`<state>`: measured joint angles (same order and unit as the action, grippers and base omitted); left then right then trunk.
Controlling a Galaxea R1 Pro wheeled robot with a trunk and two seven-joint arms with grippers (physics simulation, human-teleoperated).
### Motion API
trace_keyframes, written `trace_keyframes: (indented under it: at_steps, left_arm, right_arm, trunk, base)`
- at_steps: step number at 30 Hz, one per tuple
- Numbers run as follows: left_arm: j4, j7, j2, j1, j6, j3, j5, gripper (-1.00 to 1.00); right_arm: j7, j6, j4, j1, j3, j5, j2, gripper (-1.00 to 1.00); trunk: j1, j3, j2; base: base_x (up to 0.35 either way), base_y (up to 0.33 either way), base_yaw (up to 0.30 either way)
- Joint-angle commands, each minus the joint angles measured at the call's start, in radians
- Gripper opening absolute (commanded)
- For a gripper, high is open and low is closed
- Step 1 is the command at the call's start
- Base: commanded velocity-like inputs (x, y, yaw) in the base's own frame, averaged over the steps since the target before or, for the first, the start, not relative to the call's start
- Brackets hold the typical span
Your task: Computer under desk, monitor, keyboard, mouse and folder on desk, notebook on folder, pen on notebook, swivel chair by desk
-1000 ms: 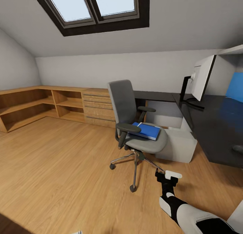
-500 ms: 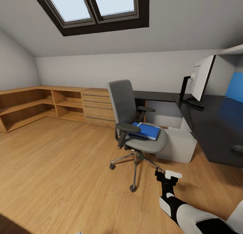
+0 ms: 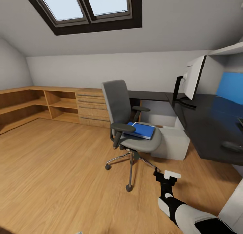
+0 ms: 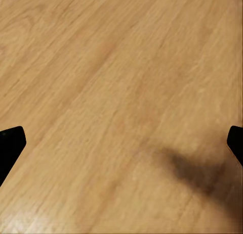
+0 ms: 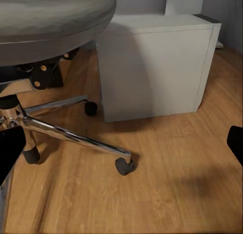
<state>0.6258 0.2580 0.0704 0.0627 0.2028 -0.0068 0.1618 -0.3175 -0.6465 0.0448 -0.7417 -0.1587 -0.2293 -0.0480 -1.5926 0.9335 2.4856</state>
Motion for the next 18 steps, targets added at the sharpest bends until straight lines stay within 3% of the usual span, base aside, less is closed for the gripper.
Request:
trace_keyframes:
  at_steps: [1,8,13,18]
  left_arm:
    - [0.000,0.001,0.000,0.000,0.004,-0.001,0.008,1.00]
    - [0.000,0.001,0.000,0.000,0.005,-0.002,0.007,1.00]
    - [0.000,0.001,0.000,0.000,0.004,-0.002,0.008,1.00]
    - [0.000,0.000,-0.001,0.000,0.004,-0.002,0.008,1.00]
  right_arm:
    - [-0.004,-0.002,-0.001,-0.001,-0.009,-0.007,-0.001,1.00]
    - [-0.005,-0.001,-0.001,-0.001,-0.009,-0.007,-0.001,1.00]
    - [-0.005,-0.001,-0.002,0.000,-0.008,-0.007,-0.002,1.00]
    - [-0.005,-0.002,-0.001,0.001,-0.008,-0.007,-0.005,1.00]
  trunk:
    - [0.000,0.001,0.000]
    - [0.000,0.004,0.000]
    - [0.000,0.008,0.000]
    - [0.000,0.009,0.000]
  base:
    - [0.000,0.000,-0.242]
    - [0.000,0.049,-0.252]
    - [0.005,0.235,-0.205]
    - [0.113,0.280,-0.052]
